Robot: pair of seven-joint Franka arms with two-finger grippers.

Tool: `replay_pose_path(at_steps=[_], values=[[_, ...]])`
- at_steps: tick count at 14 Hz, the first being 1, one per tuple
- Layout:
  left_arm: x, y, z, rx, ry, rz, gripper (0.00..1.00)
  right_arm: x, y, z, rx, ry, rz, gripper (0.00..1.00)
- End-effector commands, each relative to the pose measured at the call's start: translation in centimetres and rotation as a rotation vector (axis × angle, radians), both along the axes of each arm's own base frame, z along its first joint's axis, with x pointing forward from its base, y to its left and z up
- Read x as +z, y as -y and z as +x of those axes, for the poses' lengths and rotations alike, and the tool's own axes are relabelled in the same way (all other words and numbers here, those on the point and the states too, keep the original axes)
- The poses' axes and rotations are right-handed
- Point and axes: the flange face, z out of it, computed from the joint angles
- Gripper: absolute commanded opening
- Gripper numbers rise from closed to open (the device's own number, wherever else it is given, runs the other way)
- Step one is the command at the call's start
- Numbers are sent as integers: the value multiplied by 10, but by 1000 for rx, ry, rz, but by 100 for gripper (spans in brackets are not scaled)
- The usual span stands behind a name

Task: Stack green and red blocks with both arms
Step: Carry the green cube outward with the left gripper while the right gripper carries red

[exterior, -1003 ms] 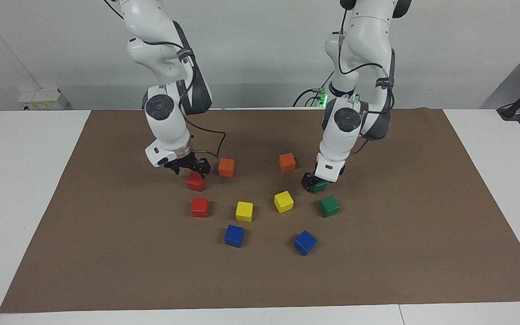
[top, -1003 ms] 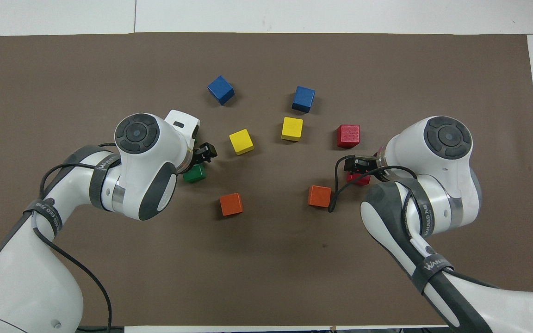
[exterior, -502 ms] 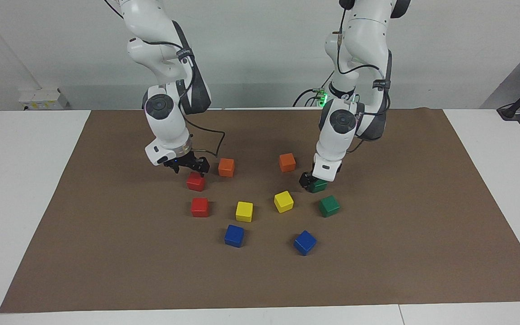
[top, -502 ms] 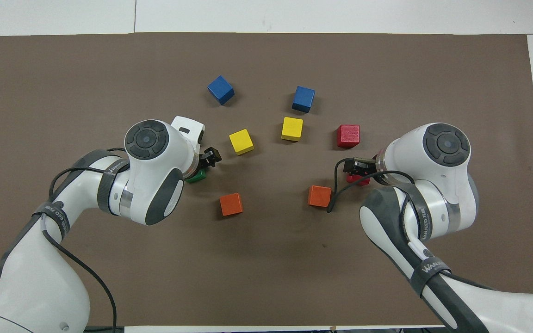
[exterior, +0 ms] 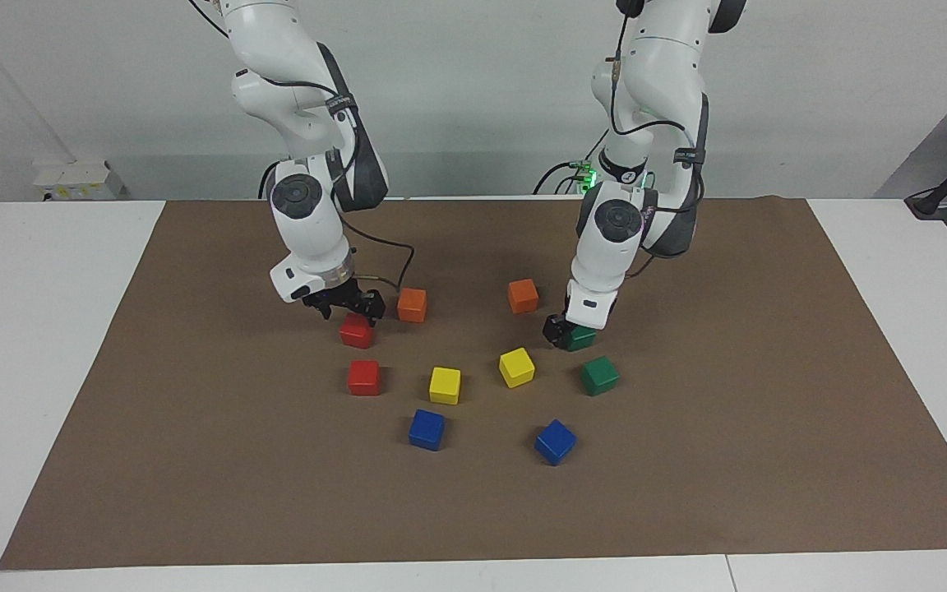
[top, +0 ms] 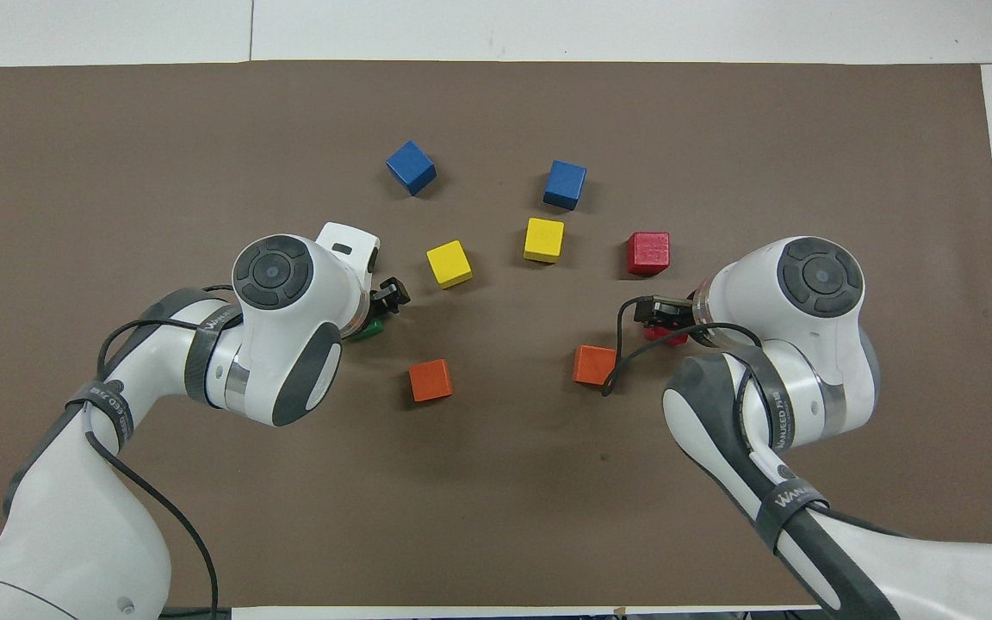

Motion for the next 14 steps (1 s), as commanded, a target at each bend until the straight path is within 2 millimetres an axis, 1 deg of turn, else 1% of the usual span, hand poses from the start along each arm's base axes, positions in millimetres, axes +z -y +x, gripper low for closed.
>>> replay_pose_path(at_steps=[1, 2, 6, 7, 8, 9, 10, 11, 12, 13, 14], values=[[-1, -3, -9, 12, 16, -6, 15, -5, 0, -5, -22, 15, 12, 100], [0, -3, -8, 8, 18, -7, 0, -8, 0, -5, -20, 16, 11, 100], [4, -4, -3, 8, 26, -11, 0, -27, 0, -6, -20, 19, 9, 100], [10, -9, 1, 4, 33, -11, 0, -30, 0, -7, -17, 14, 6, 100], [29, -24, 11, -8, 57, -17, 0, -30, -4, -8, -8, 14, 6, 99], [48, -58, 22, -31, 61, -13, 0, -30, -7, -9, 0, 12, 6, 87], [67, -92, 31, -88, 50, -5, 0, -29, -8, -8, 5, 12, 6, 57], [75, -130, 36, -158, 30, 0, 0, -26, -9, -7, 7, 8, 6, 28], [83, -168, 40, -212, 31, 3, 0, -19, -10, -5, 13, 15, 9, 13], [84, -199, 42, -245, 27, 5, 0, -10, -10, -2, 23, 0, 7, 2], [81, -226, 42, -275, 23, 5, 0, 7, -8, 5, 37, 1, 9, 0]])
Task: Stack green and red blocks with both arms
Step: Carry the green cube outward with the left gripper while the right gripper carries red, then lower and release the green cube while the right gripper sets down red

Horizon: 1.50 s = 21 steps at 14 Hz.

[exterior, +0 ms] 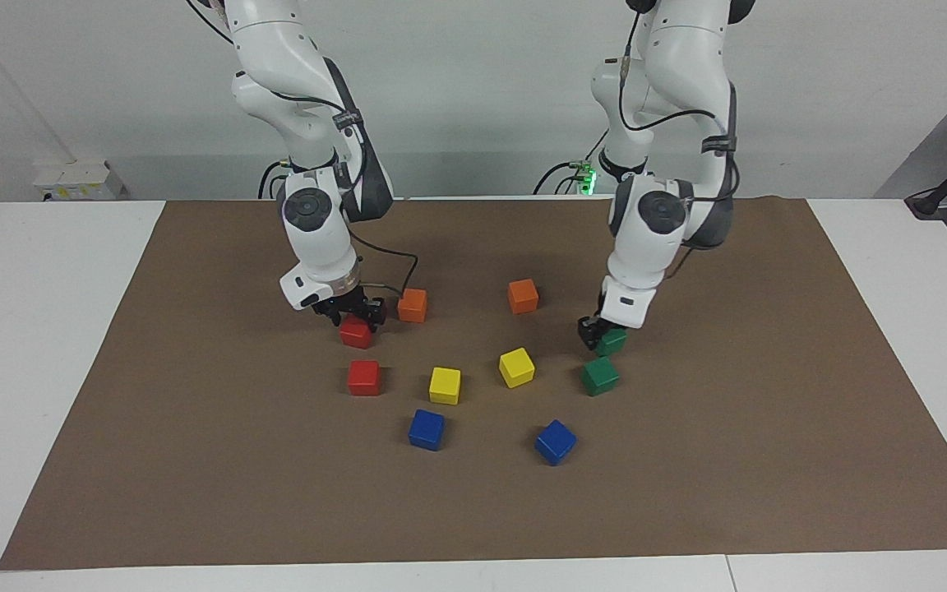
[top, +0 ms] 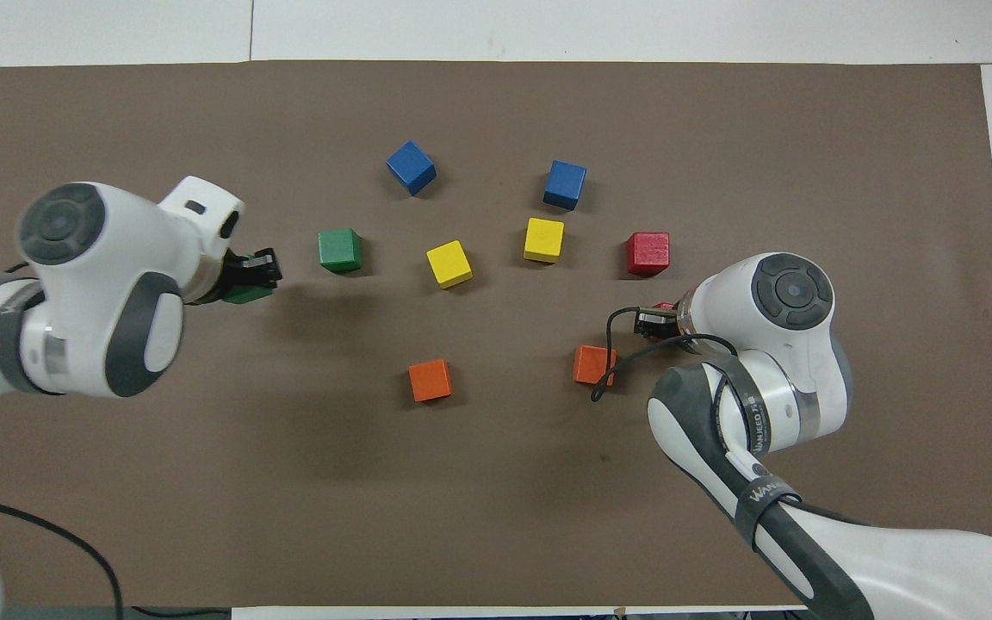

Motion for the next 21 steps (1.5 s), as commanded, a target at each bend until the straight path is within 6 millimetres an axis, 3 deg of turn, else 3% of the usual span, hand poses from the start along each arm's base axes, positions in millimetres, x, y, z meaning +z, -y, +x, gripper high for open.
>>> replay_pose_path(at_steps=[1, 2, 3, 5, 7, 9, 12, 21], values=[[2, -73, -8, -110, -11, 4, 0, 43, 8, 13, 46, 4, 14, 0], [1, -106, -9, -153, -5, 6, 0, 61, 28, 23, 87, 23, 16, 0], [0, -134, -11, -201, 3, 9, 0, 77, 60, 33, 112, 41, 19, 0], [-6, -175, -16, -273, 35, 24, 0, 105, 118, 52, 208, 82, 18, 0], [-23, -186, -21, -274, 57, 34, 0, 118, 165, 62, 272, 114, 6, 0], [-37, -186, -22, -275, 72, 42, 0, 116, 192, 60, 299, 114, 3, 0], [-57, -187, -18, -292, 86, 50, 0, 102, 217, 54, 315, 108, 0, 0], [-80, -190, -18, -282, 83, 49, 0, 51, 217, 38, 315, 68, 12, 0]])
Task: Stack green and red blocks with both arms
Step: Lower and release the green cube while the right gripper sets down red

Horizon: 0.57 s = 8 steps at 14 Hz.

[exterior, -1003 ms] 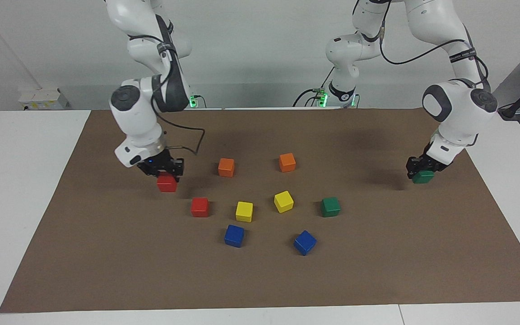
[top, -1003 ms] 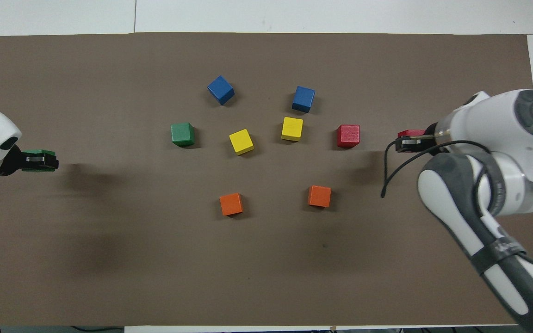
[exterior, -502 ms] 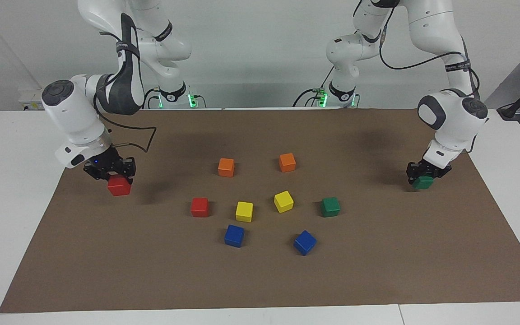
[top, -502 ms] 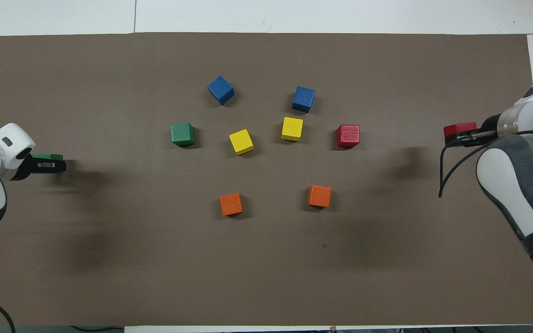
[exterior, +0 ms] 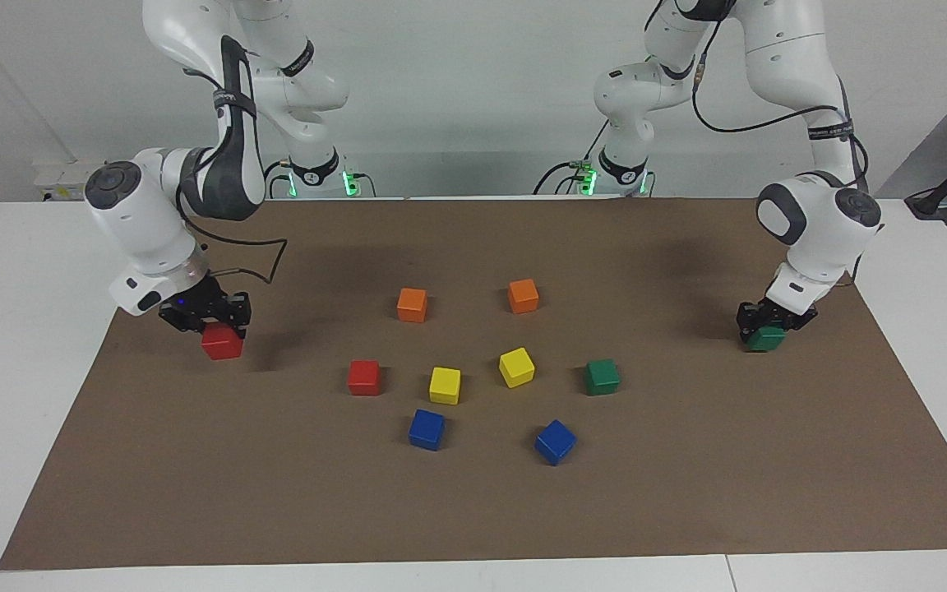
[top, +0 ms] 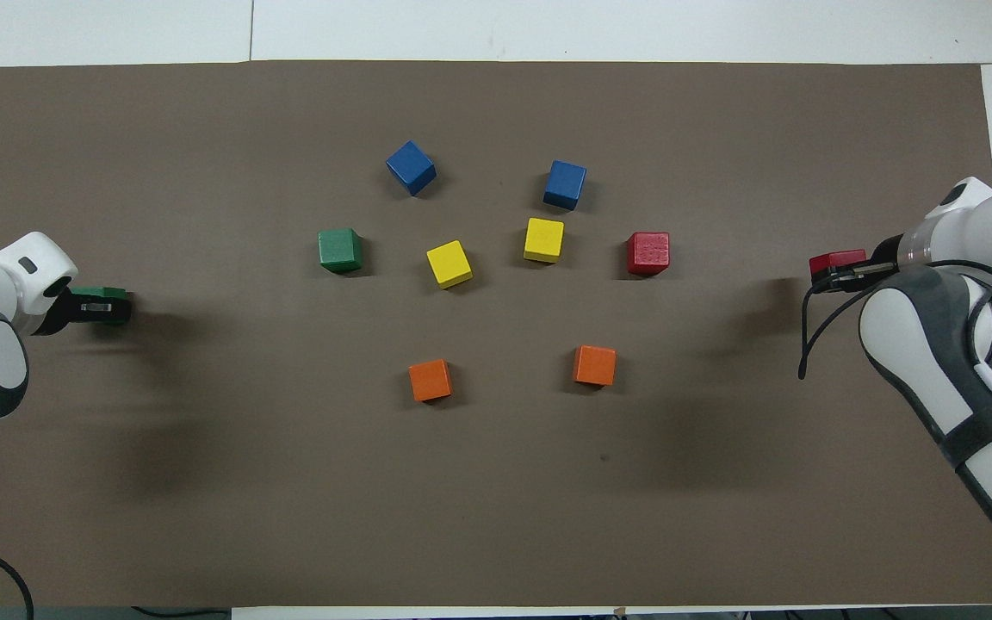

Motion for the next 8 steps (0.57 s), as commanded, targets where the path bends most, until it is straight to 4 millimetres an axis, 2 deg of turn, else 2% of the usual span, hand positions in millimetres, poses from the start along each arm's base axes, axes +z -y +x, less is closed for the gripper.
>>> replay_pose_path(at_steps=[1, 2, 3, 5, 6, 7, 8], values=[[-6, -2, -2, -10, 16, 4, 0, -12, 5, -7, 21, 11, 6, 0], [-7, -2, -2, -11, 13, 4, 0, -16, 6, -8, 20, 18, 4, 0], [-7, -3, -2, -11, 13, 4, 8, -23, 6, -9, 20, 14, 4, 0], [-7, -2, -2, -13, 13, 4, 50, -32, 8, -8, 16, 20, 1, 0], [-7, -3, -2, -10, 13, 4, 90, -35, 9, -8, 12, 18, 1, 0], [-6, -3, -1, -7, 15, 4, 100, -41, 12, -8, 8, 7, 1, 0], [-4, -3, 0, -5, 10, 2, 100, -43, 19, -8, -3, 10, 0, 0]])
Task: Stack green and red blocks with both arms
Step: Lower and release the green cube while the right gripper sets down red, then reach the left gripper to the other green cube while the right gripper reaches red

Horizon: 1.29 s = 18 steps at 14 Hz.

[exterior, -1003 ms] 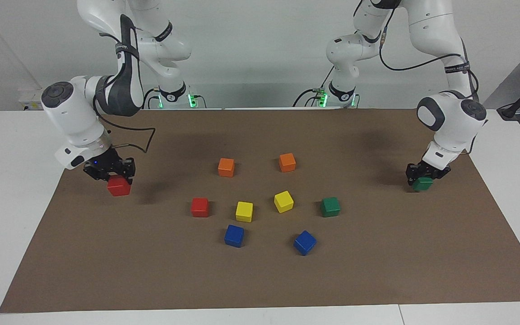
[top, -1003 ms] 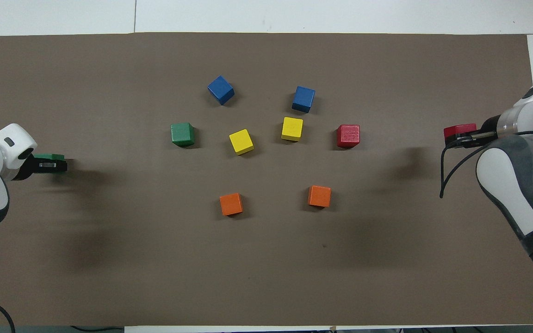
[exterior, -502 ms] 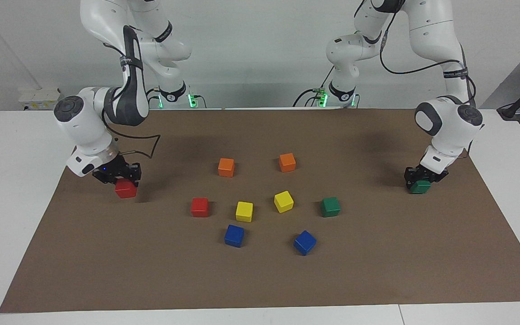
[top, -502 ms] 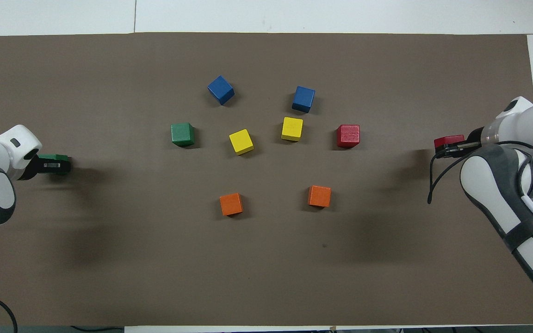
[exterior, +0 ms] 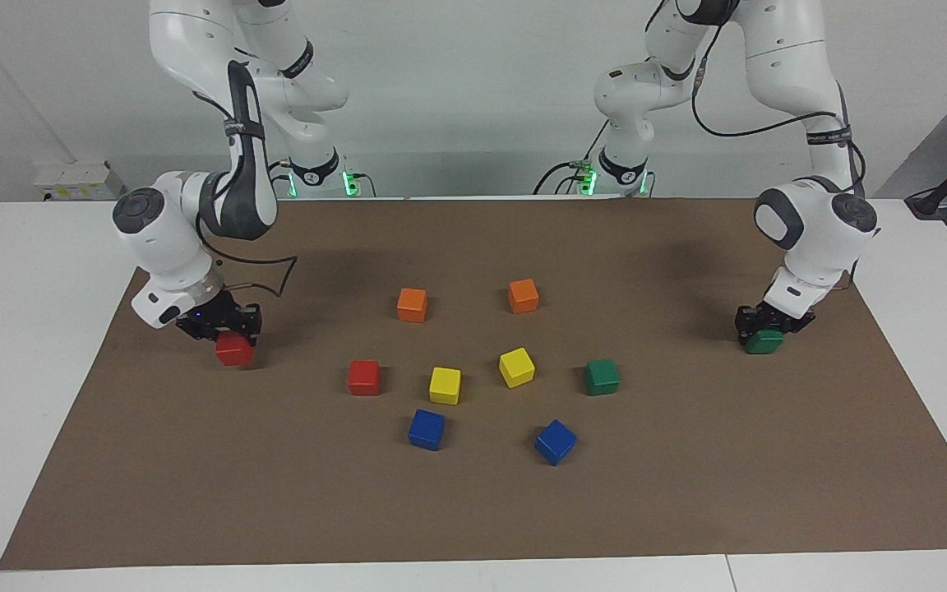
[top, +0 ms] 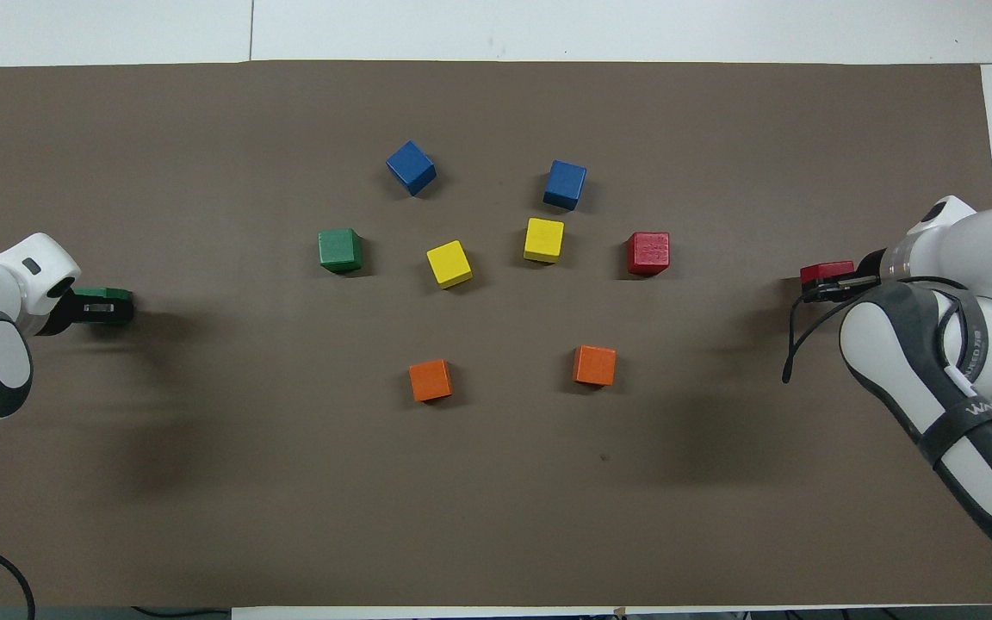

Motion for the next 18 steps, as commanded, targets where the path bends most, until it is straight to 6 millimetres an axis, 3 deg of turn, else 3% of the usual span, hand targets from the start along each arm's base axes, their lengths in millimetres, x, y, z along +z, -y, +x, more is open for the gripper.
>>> replay_pose_path(at_steps=[1, 4, 7, 9, 12, 13, 15, 16, 18], values=[[5, -2, 2, -4, 14, 2, 100, -7, 15, -1, 11, 16, 3, 0], [35, -3, 20, -9, -13, -7, 100, -12, 19, -2, 12, 12, 4, 0], [95, 19, 54, 72, -38, -30, 100, -17, 19, -2, 10, 13, 3, 0], [112, 83, 75, 170, -50, -42, 100, -22, 19, -1, 9, 12, 2, 0], [111, 163, 79, 225, -34, -51, 100, -22, 19, -1, 3, 11, 2, 7], [110, 184, 78, 204, -25, -56, 100, -22, 18, -1, 5, 11, 2, 21], [104, 220, 78, 202, -13, -64, 100, -24, 18, -2, 0, 8, 3, 100], [95, 245, 76, 200, -8, -67, 100, -24, 18, -2, 2, 7, 3, 100], [78, 278, 76, 204, 8, -74, 100, -24, 17, -2, 3, 5, 3, 100]])
